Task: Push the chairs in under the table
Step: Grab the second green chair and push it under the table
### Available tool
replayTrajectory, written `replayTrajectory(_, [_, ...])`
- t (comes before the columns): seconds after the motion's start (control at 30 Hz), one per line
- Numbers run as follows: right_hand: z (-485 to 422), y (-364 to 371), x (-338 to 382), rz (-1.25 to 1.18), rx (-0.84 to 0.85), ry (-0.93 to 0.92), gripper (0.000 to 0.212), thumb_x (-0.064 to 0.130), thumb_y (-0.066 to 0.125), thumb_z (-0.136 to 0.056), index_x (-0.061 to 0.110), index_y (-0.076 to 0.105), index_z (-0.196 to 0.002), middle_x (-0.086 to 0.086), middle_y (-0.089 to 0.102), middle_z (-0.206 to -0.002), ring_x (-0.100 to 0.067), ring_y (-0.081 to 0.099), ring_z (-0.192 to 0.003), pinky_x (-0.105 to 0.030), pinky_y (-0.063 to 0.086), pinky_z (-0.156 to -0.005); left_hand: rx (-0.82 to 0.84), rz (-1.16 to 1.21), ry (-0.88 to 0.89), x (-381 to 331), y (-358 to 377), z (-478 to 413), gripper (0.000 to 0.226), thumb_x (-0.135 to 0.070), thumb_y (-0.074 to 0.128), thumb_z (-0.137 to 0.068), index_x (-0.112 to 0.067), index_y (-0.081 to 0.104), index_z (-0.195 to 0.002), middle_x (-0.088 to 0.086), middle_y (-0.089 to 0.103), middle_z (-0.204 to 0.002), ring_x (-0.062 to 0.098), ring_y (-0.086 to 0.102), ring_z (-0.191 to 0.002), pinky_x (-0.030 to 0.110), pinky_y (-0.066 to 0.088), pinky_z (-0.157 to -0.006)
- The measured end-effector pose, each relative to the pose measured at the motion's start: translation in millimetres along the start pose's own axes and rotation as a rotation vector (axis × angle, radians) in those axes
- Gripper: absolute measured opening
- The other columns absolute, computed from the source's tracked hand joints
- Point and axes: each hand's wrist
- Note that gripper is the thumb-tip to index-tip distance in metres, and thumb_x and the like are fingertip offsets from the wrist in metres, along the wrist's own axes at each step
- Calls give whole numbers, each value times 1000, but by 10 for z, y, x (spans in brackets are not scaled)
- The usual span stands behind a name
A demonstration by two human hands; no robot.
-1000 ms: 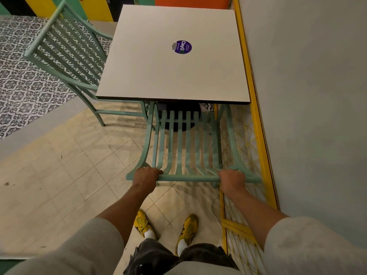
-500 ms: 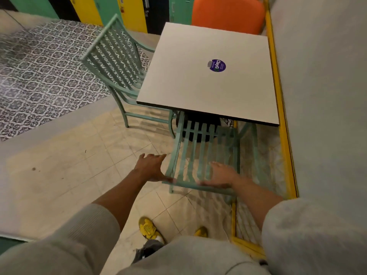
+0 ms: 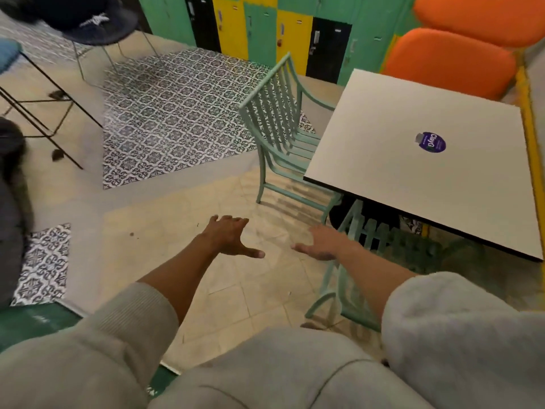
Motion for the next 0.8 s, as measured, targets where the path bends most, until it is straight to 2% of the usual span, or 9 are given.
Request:
replayTrajectory(0.2, [-632, -423, 446, 50, 1, 9, 105, 89, 38, -90, 14, 36, -163, -11, 39, -167, -35, 41, -150, -55, 36, -115, -8, -17, 6, 604, -267, -415, 135, -108, 44, -62, -24, 29, -168, 1, 36, -172, 30, 30, -159, 59, 19, -128])
replayTrajectory(0.3, [-1051, -590, 612, 59, 11, -14, 102, 87, 40, -91, 19, 31, -166, -9, 30, -172, -33, 34, -155, -52, 33, -120, 26, -1, -10, 877, -300, -715, 131, -107, 41, -66, -24, 30, -167, 1, 37, -171, 29, 31, -159, 60, 20, -126])
replayTrajectory(0.43, [-1695, -826, 757, 86, 41, -26, 94, 86, 39, -92, 29, 29, -167, -9, 12, -176, -34, 25, -159, -52, 31, -125, 127, -26, -81, 1311, -412, -1148, 114, -98, 38, -81, -22, 34, -166, 1, 42, -168, 30, 35, -155, 58, 23, -124])
replayTrajectory(0.5, [-1948, -945, 821, 92, 80, -21, 94, 85, 39, -94, 28, 28, -167, -10, 13, -176, -35, 24, -159, -52, 29, -125, 182, -34, -99, 1541, -500, -1313, 108, -95, 38, -85, -23, 34, -166, 0, 41, -169, 29, 33, -156, 57, 22, -124])
replayTrajectory(0.6, [-2360, -1393, 995, 26, 117, -24, 89, 78, 42, -98, 23, 32, -166, -12, 23, -174, -33, 28, -158, -47, 30, -125, 217, -24, -128, 2022, -937, -1591, 103, -93, 39, -86, -28, 36, -166, -4, 41, -169, 26, 31, -158, 55, 21, -125])
replayTrajectory(0.7, [-2862, -1964, 1173, 23, 58, -9, 82, 72, 44, -101, 16, 44, -160, -14, 40, -166, -34, 42, -150, -45, 38, -120, 50, 31, -191, 2511, -1419, -1917, 94, -91, 38, -89, -31, 44, -161, -3, 52, -161, 24, 42, -152, 50, 30, -120])
replayTrajectory(0.8, [-3250, -2479, 1322, -95, -18, 75, 79, 73, 43, -101, 6, 64, -138, -20, 65, -136, -37, 62, -129, -43, 52, -104, -41, 71, -219, 2865, -1726, -2117, 83, -83, 41, -95, -30, 48, -157, -2, 60, -154, 25, 49, -147, 48, 36, -117])
Point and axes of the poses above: each hand's wrist, its own z-axis away from the middle knuckle, its own y-axis out of the palm, x = y × z
